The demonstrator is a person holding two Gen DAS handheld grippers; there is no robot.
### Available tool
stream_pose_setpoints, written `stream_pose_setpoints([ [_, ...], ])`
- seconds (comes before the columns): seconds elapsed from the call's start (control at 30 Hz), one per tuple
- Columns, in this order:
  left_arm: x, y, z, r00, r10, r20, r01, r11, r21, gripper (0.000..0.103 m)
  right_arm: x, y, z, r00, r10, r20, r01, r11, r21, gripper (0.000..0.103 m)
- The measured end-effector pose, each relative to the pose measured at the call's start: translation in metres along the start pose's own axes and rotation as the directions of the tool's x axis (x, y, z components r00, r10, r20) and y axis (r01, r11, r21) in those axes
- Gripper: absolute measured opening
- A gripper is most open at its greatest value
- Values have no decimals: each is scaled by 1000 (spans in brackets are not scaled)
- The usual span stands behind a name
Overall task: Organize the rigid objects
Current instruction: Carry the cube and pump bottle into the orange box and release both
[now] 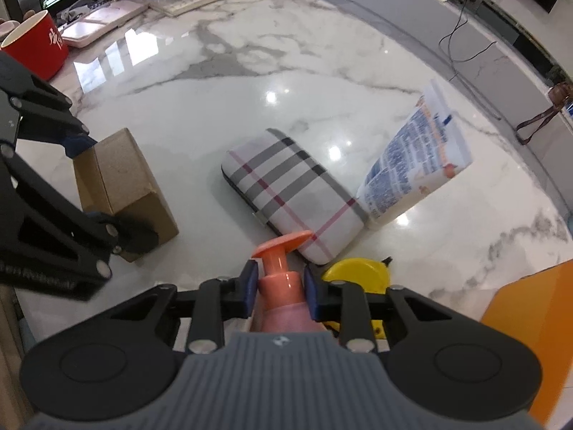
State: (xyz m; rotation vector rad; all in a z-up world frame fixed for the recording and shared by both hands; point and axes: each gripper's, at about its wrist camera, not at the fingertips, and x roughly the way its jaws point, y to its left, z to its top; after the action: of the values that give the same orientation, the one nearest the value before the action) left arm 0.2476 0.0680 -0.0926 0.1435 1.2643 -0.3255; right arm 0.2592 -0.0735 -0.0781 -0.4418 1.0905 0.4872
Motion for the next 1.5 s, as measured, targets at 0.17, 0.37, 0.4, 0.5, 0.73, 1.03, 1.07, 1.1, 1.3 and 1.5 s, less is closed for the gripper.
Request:
stream_pose_setpoints([
  [0.17, -15, 2, -4, 999, -9, 38, 10, 1000, -17, 67, -20, -3, -3, 998, -30, 54, 29, 999, 20, 26],
  [0.37, -36, -8, -6, 997, -20, 76, 21, 1000, -3, 67, -50, -11, -12, 993, -52, 105, 45, 996, 74, 25],
  [0.4, -40, -11, -5, 996, -19, 83, 19, 1000, 1, 67, -56, -13, -14, 992, -48, 115, 38, 995, 89, 25],
  [0.5, -54, -22, -3, 994, -20, 107, 18, 1000, 18, 67, -72, -17, -20, 989, -60, 135, 46, 993, 105, 25],
  [0.73, -91, -58, 2, 983, -41, 180, 27, 996, 81, 67, -123, -36, -34, 975, -55, 216, 11, 980, 198, 25],
  [1.03, -134, -141, 7, 952, -165, 257, 102, 965, 242, 67, -222, -72, -71, 924, -168, 344, 58, 950, 307, 25],
  [1.07, -136, -150, 7, 948, -186, 259, 115, 957, 266, 67, -228, -77, -78, 922, -186, 340, 71, 944, 323, 25],
  [1.1, -138, -160, 6, 944, -203, 259, 127, 950, 285, 67, -234, -81, -84, 922, -198, 334, 79, 938, 336, 25],
  [1.3, -134, -218, -1, 931, -282, 234, 158, 885, 439, 67, -243, -108, -141, 937, -239, 255, 100, 883, 459, 25],
  [1.5, -107, -268, -11, 948, -285, 139, 172, 831, 530, 67, -232, -126, -192, 955, -213, 207, 60, 822, 566, 26],
])
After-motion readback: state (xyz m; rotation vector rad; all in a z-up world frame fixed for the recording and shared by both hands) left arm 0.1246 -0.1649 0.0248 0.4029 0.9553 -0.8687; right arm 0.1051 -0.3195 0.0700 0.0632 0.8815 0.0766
